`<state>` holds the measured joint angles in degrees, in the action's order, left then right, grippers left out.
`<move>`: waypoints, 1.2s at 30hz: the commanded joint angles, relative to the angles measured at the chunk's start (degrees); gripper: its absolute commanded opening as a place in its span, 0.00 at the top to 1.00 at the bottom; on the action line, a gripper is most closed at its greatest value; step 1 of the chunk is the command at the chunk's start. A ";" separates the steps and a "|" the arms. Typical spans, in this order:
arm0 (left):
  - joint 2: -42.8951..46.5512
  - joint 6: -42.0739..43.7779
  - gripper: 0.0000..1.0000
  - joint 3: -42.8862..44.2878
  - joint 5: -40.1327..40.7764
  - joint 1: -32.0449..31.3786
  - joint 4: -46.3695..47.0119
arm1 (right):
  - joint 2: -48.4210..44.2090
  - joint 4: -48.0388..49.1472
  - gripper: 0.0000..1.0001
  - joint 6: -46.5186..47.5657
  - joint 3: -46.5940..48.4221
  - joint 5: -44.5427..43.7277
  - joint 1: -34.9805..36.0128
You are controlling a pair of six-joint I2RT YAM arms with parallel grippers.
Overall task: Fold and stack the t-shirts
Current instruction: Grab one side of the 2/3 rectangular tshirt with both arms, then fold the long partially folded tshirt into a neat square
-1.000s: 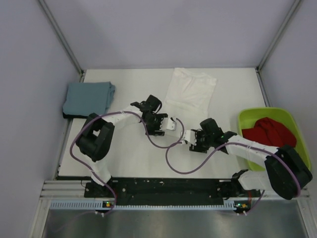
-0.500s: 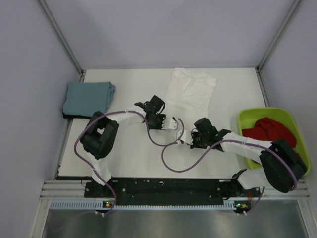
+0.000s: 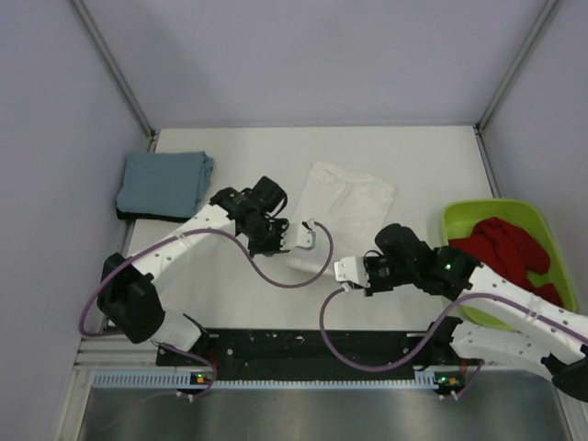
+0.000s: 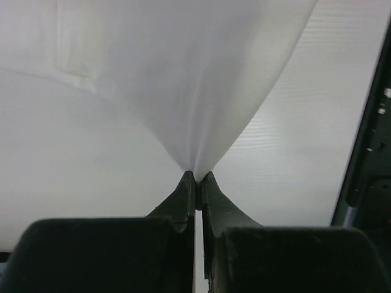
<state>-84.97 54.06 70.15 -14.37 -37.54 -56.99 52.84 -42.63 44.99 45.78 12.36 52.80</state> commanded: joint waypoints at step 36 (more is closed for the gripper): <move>-39.48 -16.35 1.00 48.85 12.87 2.30 16.90 | 23.44 21.62 1.00 -23.11 9.15 9.80 -45.67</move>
<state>-121.75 38.87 116.29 -6.20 -35.55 -48.45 73.03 -24.58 24.29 51.57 23.86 8.97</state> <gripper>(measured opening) 0.021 0.010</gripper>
